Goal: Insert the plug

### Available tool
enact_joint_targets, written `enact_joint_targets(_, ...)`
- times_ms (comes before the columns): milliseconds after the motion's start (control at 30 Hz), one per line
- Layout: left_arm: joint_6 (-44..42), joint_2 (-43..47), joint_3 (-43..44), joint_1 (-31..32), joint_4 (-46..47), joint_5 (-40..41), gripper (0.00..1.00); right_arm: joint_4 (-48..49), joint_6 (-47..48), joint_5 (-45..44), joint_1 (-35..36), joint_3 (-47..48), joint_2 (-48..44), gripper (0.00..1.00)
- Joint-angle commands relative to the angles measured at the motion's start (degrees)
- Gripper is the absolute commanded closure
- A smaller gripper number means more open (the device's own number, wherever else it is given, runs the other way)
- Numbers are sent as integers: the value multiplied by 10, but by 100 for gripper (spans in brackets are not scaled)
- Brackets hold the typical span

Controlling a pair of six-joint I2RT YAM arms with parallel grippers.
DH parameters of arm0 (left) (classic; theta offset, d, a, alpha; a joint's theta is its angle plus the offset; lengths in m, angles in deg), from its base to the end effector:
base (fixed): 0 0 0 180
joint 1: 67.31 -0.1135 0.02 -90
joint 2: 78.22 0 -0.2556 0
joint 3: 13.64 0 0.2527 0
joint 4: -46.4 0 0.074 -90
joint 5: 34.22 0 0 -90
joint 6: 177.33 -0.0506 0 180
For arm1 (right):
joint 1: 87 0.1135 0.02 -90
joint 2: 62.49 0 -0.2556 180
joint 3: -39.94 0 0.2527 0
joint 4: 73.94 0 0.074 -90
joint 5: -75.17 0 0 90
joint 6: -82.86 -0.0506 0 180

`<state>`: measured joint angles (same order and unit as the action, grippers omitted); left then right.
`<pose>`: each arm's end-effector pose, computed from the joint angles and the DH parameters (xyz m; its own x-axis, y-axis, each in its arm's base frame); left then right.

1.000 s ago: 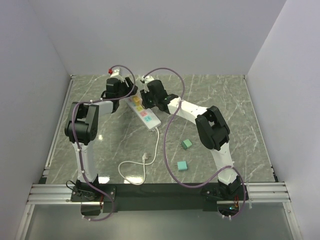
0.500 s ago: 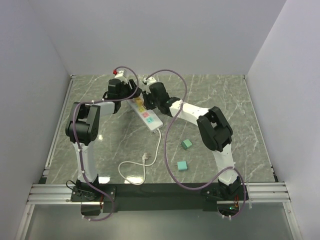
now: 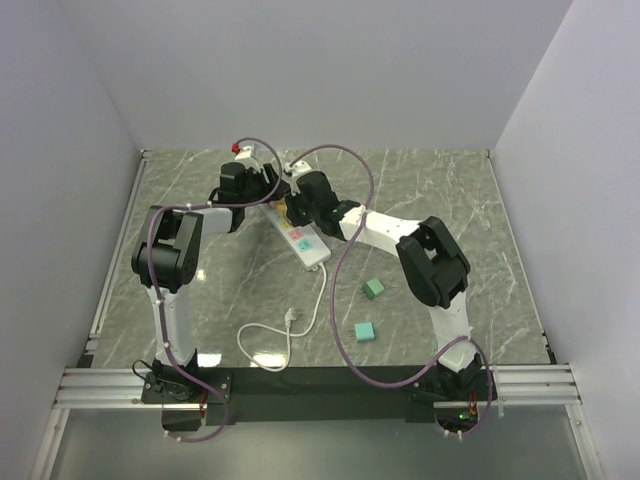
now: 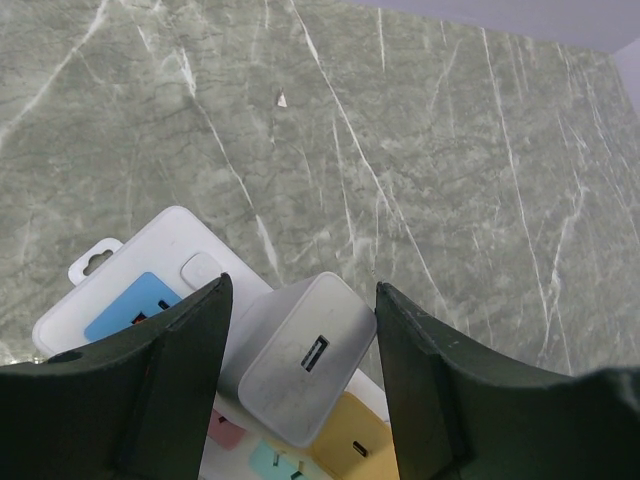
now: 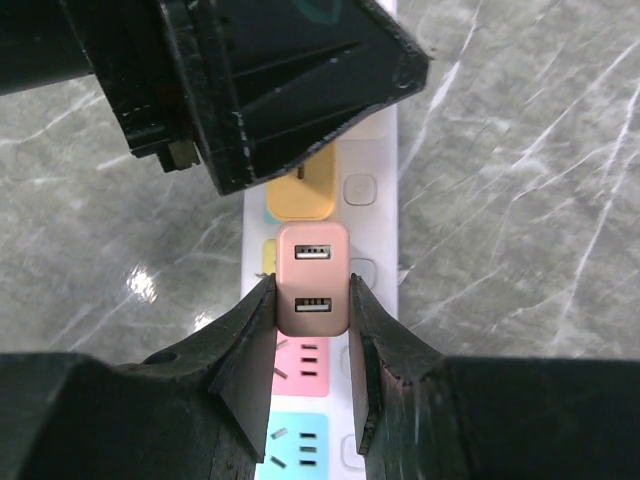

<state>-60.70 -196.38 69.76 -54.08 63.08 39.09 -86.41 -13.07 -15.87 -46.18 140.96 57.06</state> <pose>0.4490 -0.1205 0.1568 -0.4874 -0.3265 -0.8098 0.2981 0.8095 -0.5058 0.3733 0.3212 0.1914 -0.4540 -0.2556 -0.8535 -0.5981 0.7975 0.0793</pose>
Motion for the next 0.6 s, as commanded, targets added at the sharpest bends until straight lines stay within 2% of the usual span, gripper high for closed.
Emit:
enact_joint_targets(0,-6,18,-18,17,-37,-25,37,-23,-2,-3,8,-5,-19,100)
enact_joint_targets(567,-16,28,-21,17,-47,-19,37,-39,2,-56,22,-19,-12,100)
